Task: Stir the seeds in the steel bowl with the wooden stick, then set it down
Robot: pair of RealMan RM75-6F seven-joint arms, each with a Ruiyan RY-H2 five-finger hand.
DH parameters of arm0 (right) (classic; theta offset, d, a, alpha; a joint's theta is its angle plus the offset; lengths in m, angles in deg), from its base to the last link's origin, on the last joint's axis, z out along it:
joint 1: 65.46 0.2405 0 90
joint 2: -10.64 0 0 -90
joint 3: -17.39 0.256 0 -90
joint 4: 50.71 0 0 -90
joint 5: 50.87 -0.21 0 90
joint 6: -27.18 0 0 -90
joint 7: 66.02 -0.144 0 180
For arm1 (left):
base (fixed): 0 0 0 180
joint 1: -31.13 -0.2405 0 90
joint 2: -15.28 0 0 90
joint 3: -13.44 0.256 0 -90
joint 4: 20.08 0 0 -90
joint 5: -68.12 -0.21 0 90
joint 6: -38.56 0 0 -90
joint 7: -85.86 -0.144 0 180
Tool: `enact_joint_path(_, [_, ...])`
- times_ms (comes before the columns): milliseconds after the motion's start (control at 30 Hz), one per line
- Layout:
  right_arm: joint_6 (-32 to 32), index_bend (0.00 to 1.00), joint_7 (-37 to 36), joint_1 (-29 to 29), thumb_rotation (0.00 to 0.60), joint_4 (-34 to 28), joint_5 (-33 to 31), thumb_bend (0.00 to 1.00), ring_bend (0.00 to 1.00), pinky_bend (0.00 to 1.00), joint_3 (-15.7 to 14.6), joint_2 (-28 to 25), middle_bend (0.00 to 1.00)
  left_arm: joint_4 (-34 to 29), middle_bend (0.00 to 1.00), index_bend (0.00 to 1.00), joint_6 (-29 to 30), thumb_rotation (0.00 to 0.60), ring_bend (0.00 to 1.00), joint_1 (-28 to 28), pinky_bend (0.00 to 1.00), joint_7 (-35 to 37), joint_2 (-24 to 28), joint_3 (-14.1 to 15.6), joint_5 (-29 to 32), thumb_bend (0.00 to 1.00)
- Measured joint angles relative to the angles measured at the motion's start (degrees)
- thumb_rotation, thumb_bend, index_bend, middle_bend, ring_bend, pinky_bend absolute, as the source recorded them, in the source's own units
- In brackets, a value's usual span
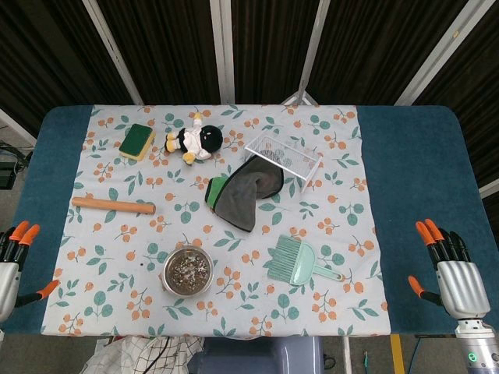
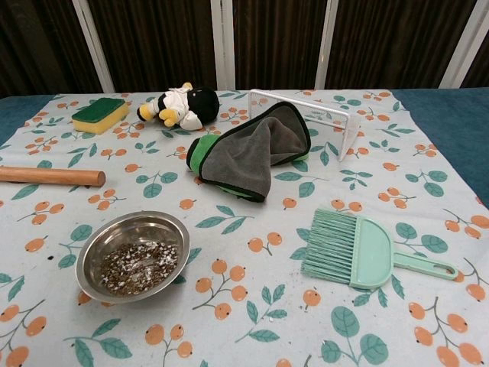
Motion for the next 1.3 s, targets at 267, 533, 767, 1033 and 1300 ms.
enact_joint_path(267, [0.1,0.0,-0.3,-0.1,0.6,0.1,-0.1,0.32,0.0,0.0,0.0,-0.1,0.0,0.0,0.0,0.0,0.1,0.6,0.0,-0.1,0.0,-0.3,-0.1,0.1,-0.4,0.2])
enact_joint_path(533, [-0.2,0.0,-0.1,0.0,0.6,0.1,-0.1,0.32,0.0,0.0,-0.1,0.0,0.0,-0.1,0.0,0.0,-0.8,0.6,0.0,0.1,0.0,-0.6,-0.2,0.0,0.5,0.2])
enact_joint_path(767, [-0.2,0.0,-0.5,-0.1,0.6,0.0,-0.3,0.32,0.0,0.0,0.0,-0.2,0.0,-0.5,0.0,0.0,-1.5,0.6,0.0,0.7,0.0,-1.0,0.0,-0.5,1.0,0.2])
enact_joint_path(1033, [-0.6,0.0,-1.0,0.1,0.6,-0.3,-0.2,0.32,0.0,0.0,-0.1,-0.4,0.0,-1.0,0.07,0.06,-5.3,0.6,0.0,4.1,0.0,-4.2,0.1,-2.6,2.2,0.21])
enact_joint_path(1300, [-1.1,0.0,-1.9,0.3,0.6,-0.3,-0.7,0.32,0.0,0.0,0.1,-0.5,0.0,-1.1,0.18,0.18,-16.2,0.6,0.0,12.2,0.0,-11.4,-0.5,-7.6,11.0,0.28])
